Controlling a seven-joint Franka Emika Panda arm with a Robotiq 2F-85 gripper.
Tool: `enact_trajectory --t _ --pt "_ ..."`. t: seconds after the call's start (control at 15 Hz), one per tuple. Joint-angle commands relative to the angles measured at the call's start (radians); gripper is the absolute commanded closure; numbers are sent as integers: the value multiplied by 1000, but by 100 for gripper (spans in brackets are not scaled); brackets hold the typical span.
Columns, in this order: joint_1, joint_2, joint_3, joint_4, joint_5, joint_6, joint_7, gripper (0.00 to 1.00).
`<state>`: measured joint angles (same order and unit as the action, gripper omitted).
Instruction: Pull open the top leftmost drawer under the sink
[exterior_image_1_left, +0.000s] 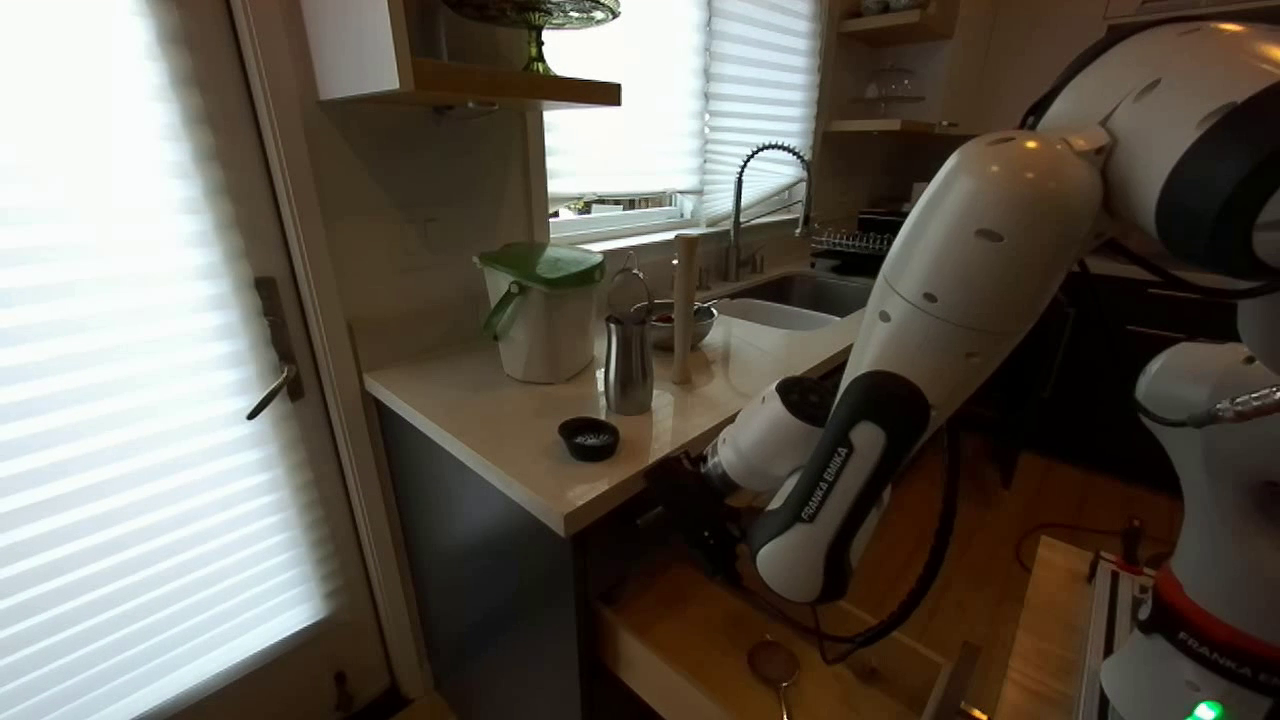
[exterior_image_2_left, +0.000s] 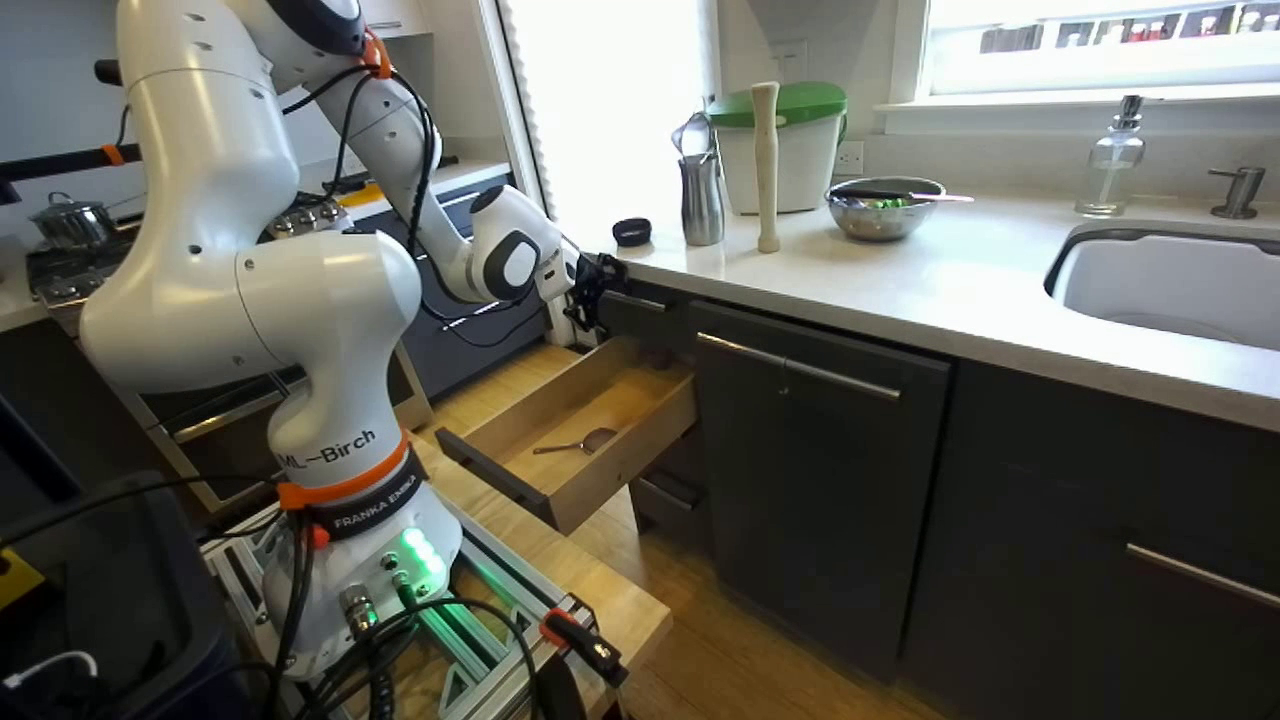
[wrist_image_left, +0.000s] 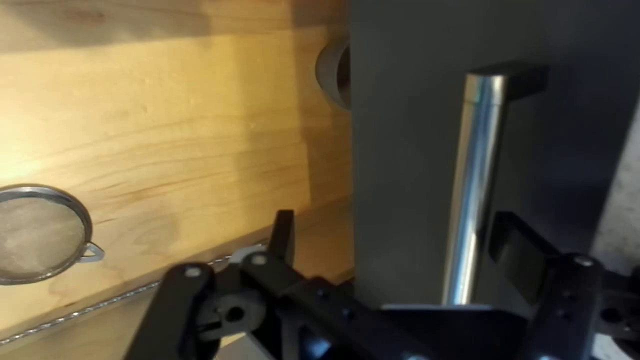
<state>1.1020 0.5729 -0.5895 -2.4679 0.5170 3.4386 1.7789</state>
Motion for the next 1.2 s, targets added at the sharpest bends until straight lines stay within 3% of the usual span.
enact_trajectory --t 0.0,0.2,0.33,0.4,0.47,0.53,0.93,1.0,1.13 --pt "-95 45 85 42 -19 -1 37 0" --pt "-127 47 114 41 -21 20 35 0" --pt "-154 16 141 33 -47 -79 10 0" --pt "-155 13 146 26 -50 -74 1 0" --pt "-182 -11 180 9 -72 -61 0 0" --pt "-250 -36 264 7 -4 -41 -89 0" --pt "-456 -112 478 -66 35 -12 -206 0" --pt "-434 -127 452 -91 -8 -19 -161 0" --pt "-457 -148 483 -119 0 -10 -164 0"
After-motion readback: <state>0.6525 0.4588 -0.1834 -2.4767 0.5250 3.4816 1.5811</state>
